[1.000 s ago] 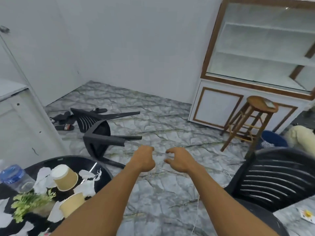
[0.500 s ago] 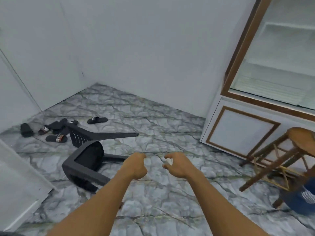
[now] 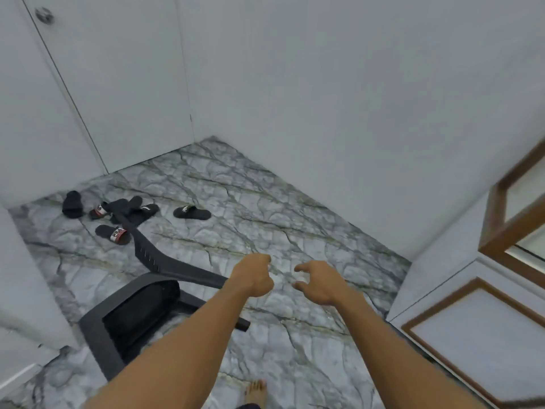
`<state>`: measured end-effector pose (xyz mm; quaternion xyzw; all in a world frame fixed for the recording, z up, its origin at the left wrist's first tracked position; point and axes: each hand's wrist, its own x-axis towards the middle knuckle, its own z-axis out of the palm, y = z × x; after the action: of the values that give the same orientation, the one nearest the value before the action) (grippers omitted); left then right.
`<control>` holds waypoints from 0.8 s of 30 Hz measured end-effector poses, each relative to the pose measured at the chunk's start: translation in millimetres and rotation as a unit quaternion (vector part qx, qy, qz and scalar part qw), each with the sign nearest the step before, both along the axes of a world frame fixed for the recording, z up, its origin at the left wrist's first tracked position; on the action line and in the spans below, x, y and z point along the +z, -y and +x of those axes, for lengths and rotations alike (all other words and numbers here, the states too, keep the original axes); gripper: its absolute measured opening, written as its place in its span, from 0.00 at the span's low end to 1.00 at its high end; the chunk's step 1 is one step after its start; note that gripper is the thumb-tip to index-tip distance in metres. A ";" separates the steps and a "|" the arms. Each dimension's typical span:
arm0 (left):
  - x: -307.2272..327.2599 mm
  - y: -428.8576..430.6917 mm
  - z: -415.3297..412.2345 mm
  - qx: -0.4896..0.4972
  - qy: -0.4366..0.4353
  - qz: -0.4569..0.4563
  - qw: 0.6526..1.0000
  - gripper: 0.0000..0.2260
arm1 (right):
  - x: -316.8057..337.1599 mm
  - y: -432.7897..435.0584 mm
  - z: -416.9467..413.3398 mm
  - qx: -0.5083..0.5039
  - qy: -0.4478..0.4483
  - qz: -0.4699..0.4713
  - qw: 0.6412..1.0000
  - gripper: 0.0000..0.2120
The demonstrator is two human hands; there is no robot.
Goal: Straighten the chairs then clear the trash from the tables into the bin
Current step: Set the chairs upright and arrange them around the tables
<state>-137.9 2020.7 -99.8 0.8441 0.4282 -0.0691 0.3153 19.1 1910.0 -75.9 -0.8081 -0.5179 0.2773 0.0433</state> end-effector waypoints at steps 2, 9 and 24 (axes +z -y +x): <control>-3.8 -36.0 28.8 0.014 -0.003 -0.008 1.000 0.22 | -1.3 -39.1 32.6 0.012 0.003 -0.005 1.000 0.25; -13.6 -164.5 111.6 0.100 -0.006 -0.021 0.995 0.23 | -8.4 -191.9 131.5 0.093 -0.007 -0.015 0.996 0.25; -25.7 -354.7 97.8 0.419 -0.050 -0.029 0.906 0.23 | -34.9 -520.2 115.4 0.411 -0.084 -0.051 0.907 0.23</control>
<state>-40.2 2375.3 -125.6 0.5725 0.7557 0.0148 0.3176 134.5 2430.2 -110.8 -0.4990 -0.7836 0.3630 -0.0720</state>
